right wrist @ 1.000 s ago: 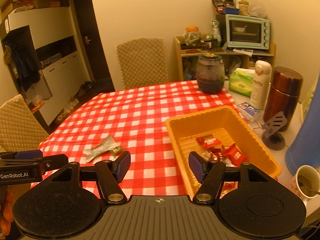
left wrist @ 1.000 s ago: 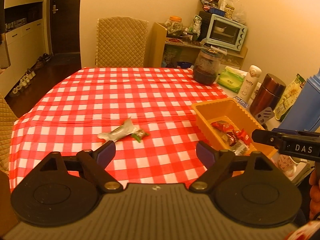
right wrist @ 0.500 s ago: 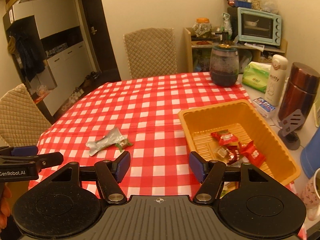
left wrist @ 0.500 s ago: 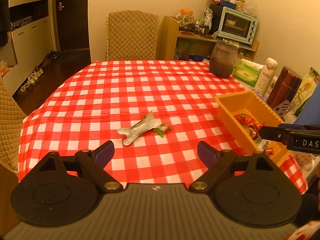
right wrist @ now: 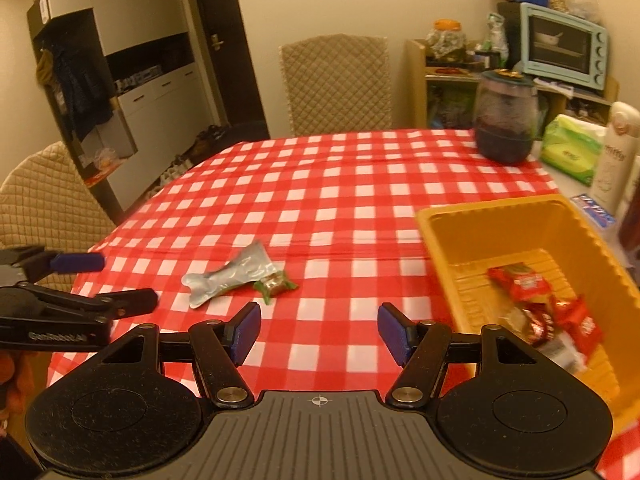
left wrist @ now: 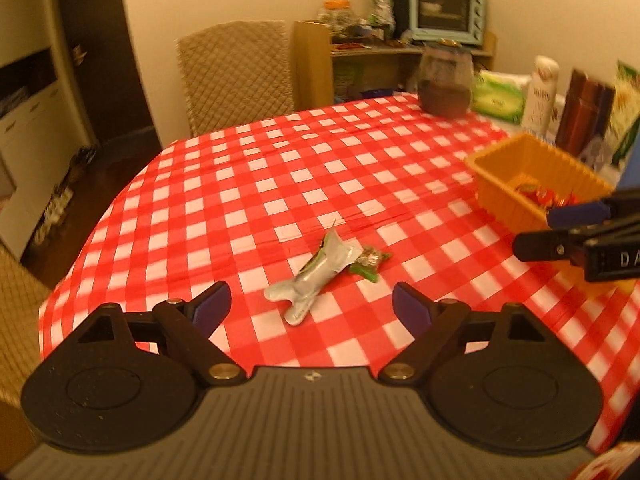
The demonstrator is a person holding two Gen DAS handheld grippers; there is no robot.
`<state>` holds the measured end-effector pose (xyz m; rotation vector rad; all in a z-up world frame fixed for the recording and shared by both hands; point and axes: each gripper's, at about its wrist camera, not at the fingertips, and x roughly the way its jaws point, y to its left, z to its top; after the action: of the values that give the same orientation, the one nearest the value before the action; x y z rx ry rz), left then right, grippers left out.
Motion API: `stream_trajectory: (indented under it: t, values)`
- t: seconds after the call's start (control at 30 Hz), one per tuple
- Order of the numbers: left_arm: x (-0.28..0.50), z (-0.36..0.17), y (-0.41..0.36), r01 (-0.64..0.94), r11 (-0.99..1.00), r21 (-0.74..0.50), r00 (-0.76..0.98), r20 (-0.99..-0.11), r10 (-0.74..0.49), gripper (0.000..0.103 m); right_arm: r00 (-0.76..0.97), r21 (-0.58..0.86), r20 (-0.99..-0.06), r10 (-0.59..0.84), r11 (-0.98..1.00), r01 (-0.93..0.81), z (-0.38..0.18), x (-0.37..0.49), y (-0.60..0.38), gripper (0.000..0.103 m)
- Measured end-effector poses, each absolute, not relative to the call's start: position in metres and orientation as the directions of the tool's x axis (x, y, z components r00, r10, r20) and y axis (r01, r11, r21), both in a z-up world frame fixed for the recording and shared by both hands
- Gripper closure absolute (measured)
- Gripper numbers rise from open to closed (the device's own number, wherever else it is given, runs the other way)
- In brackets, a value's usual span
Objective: Organize snacks
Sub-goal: 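Move both grippers back toward the silver packet on the table, then grasp the silver foil packet with the left gripper while the right gripper grasps the green-wrapped candy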
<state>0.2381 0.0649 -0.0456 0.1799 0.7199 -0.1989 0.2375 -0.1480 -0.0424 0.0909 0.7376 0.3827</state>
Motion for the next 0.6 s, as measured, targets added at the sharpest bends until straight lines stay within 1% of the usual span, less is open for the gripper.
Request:
stream_trajectory:
  t: [0.13, 0.2, 0.27, 0.4, 0.53, 0.6]
  values:
    - [0.255, -0.067, 0.064, 0.301, 0.943, 0.144, 0.731, -0.67, -0.131, 0.021, 0.651, 0.21, -0.652, 0.389, 0.918, -0.338, -0.061, 0.254, -0.134, 0.039]
    - [0.263, -0.08, 0.064, 0.335, 0.926, 0.173, 0.724, -0.676, -0.135, 0.027, 0.641, 0.207, -0.658, 0.396, 0.913, -0.351, -0.071, 0.261, -0.128, 0.039]
    - [0.27, -0.091, 0.062, 0.356, 0.913, 0.202, 0.719, -0.683, -0.129, 0.029, 0.631, 0.2, -0.667, 0.396, 0.911, -0.361, -0.08, 0.268, -0.122, 0.039]
    - [0.287, -0.104, 0.061, 0.377, 0.905, 0.197, 0.712, -0.687, -0.147, 0.032, 0.615, 0.199, -0.683, 0.395, 0.91, -0.363, -0.095, 0.281, -0.116, 0.039]
    - [0.303, -0.114, 0.052, 0.429, 0.876, 0.222, 0.699, -0.696, -0.165, 0.036, 0.608, 0.213, -0.691, 0.392, 0.913, -0.347, -0.104, 0.293, -0.114, 0.039]
    - [0.311, -0.119, 0.047, 0.446, 0.864, 0.235, 0.692, -0.703, -0.165, 0.041, 0.608, 0.219, -0.692, 0.39, 0.915, -0.338, -0.106, 0.298, -0.114, 0.039]
